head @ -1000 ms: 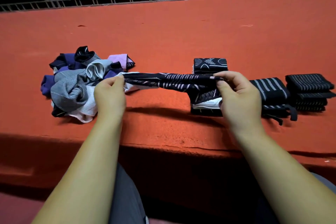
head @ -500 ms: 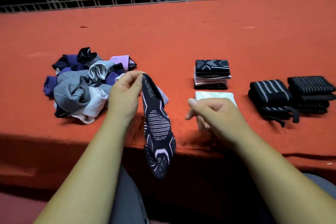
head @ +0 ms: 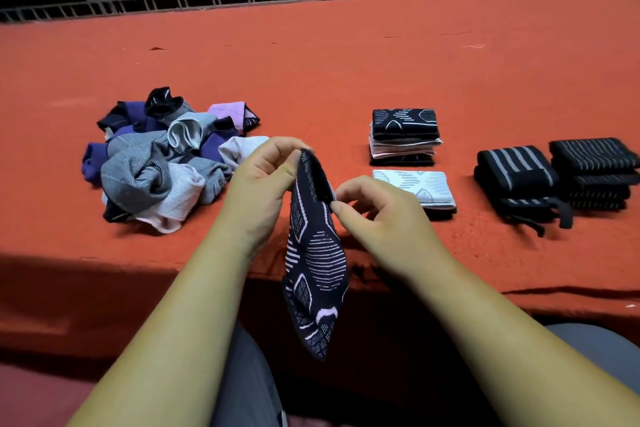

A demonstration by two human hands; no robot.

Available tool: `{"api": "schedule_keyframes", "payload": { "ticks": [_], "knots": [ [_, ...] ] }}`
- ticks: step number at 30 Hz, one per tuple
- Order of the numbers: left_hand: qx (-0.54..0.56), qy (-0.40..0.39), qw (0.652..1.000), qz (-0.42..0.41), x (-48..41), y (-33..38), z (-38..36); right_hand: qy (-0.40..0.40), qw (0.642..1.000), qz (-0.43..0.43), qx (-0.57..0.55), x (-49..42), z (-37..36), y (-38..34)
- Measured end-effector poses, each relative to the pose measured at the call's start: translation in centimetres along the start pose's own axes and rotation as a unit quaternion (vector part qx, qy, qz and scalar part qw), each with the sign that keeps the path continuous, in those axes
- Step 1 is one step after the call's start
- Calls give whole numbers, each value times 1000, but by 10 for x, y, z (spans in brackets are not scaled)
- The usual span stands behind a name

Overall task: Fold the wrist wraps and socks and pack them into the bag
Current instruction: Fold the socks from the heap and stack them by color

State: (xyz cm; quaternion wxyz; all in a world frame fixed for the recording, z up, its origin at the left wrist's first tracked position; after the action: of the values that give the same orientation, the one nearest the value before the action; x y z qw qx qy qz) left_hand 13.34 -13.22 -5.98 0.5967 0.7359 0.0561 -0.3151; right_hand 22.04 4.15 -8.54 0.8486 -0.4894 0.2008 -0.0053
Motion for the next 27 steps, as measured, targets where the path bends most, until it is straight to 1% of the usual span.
{"api": "schedule_keyframes", "payload": {
  "ticks": [3,4,6,8,10,12,14,19,21,23,25,27],
  "knots": [
    [-28,-10,999,-14,-1,-3,5,-3,1000,5,-16,1,3,-3],
    [-38,-15,999,-17,-2,-4,7,-6,999,-3,-40,2,4,-4],
    [-51,-19,998,-11,-2,-4,11,-27,991,-44,-127,1,6,-6],
    [-50,-26,998,11,0,-3,11,-61,964,-97,-239,-2,9,-5],
    [-42,-41,997,40,2,-3,9,-107,938,-131,-304,-5,11,-4],
    [-39,-65,996,53,4,-4,6,-135,933,-143,-303,-7,14,-3],
    [-21,-93,993,64,6,-4,4,-150,937,-141,-283,-8,19,-2],
    [75,-124,985,96,12,-1,-4,-180,959,-95,-197,-7,34,0],
    [90,-126,984,82,12,2,-8,-162,964,-87,-193,-8,35,2],
    [90,-143,984,63,14,5,-10,-117,969,-93,-197,-11,34,6],
    [79,-176,980,51,16,6,-10,-82,965,-119,-218,-14,32,11],
    [63,-196,977,61,18,3,-8,-69,957,-142,-242,-15,30,15]
  ]
}}
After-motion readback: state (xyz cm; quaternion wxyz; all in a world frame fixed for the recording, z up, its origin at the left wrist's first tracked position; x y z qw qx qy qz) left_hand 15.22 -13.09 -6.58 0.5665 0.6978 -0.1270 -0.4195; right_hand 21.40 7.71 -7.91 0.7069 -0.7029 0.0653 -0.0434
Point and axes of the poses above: each hand's wrist, its own x-axis away from the middle knuckle, its own z-axis out of the back of the hand, y = z × x, the point moved 2 cm from there along -x, towards the middle knuckle, and after that the axes turned 9 degrees about -z, right-handed, at the moved point
